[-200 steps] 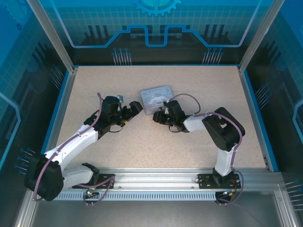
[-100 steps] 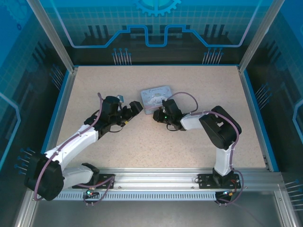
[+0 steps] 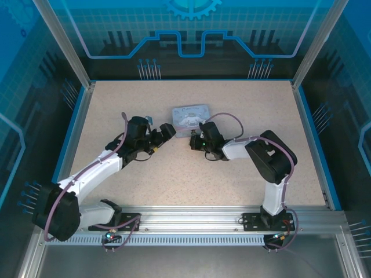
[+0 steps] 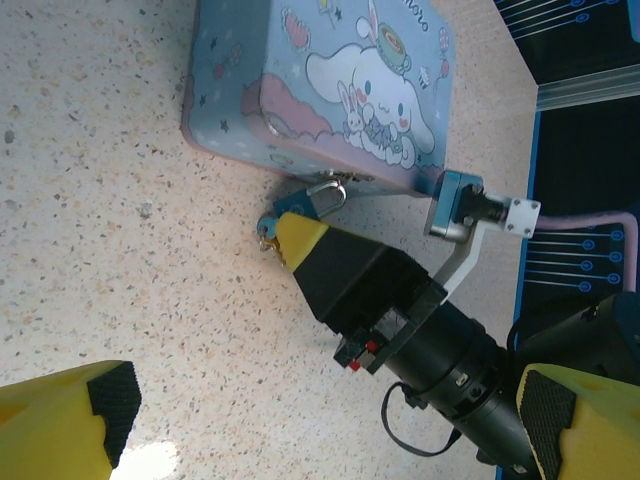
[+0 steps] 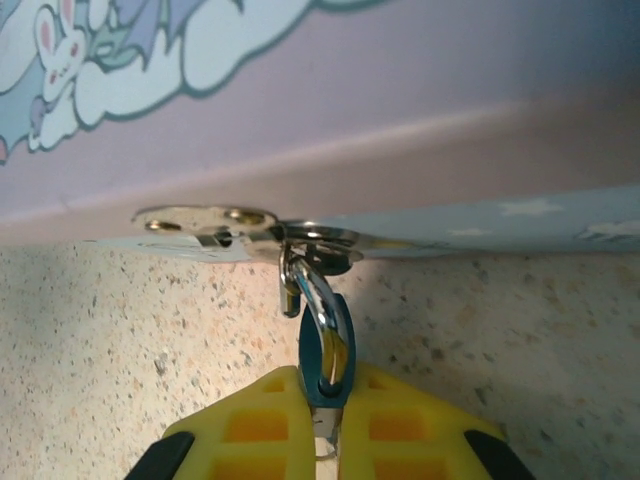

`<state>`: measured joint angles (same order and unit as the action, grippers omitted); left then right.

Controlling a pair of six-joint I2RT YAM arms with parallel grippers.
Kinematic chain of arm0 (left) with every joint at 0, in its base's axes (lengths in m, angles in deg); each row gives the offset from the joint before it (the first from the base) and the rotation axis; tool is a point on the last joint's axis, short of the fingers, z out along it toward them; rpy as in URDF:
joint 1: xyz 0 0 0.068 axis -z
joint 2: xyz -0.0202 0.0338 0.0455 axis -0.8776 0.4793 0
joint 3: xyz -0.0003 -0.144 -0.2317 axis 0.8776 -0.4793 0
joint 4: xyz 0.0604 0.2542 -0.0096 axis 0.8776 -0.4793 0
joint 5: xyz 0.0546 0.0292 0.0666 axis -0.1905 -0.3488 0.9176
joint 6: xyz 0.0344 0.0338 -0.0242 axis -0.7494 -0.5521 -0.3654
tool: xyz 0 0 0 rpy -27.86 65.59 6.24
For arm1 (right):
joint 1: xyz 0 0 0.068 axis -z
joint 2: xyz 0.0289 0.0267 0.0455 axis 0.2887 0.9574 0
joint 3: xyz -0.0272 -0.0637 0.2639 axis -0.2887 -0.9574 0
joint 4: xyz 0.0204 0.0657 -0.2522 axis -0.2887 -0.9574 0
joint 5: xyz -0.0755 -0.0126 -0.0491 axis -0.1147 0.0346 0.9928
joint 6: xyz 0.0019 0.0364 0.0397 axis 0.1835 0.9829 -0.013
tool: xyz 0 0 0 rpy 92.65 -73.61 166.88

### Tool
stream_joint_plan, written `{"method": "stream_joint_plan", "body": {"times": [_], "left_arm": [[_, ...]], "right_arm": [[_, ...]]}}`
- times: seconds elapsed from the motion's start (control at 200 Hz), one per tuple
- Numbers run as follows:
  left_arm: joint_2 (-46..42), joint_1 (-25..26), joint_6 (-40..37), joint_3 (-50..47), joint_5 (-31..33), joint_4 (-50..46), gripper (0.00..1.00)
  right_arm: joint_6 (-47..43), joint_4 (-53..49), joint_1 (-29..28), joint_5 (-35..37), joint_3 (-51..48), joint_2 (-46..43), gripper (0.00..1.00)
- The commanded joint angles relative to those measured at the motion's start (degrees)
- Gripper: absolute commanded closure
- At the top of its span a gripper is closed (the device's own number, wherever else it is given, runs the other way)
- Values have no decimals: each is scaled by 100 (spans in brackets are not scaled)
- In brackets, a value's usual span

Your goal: Unlock a padlock with a key

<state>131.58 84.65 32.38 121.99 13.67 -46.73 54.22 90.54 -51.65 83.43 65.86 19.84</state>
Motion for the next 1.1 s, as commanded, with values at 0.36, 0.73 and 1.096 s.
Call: {"method": "stream_joint_plan", "body": {"times": [0.36, 0.73, 1.096], "left_arm": [[539, 244, -663, 866, 548, -633, 1], [2093, 915, -1626, 2200, 1799, -1500, 1], [3470, 1407, -2271, 3432, 2803, -2137, 1]], "right_arm": [[-1005, -1657, 693, -755, -568, -1027, 100], [-1459, -2093, 1199, -1314, -759, -1348, 100], [-1637, -2343, 1632, -1665, -885, -1528, 100]]}}
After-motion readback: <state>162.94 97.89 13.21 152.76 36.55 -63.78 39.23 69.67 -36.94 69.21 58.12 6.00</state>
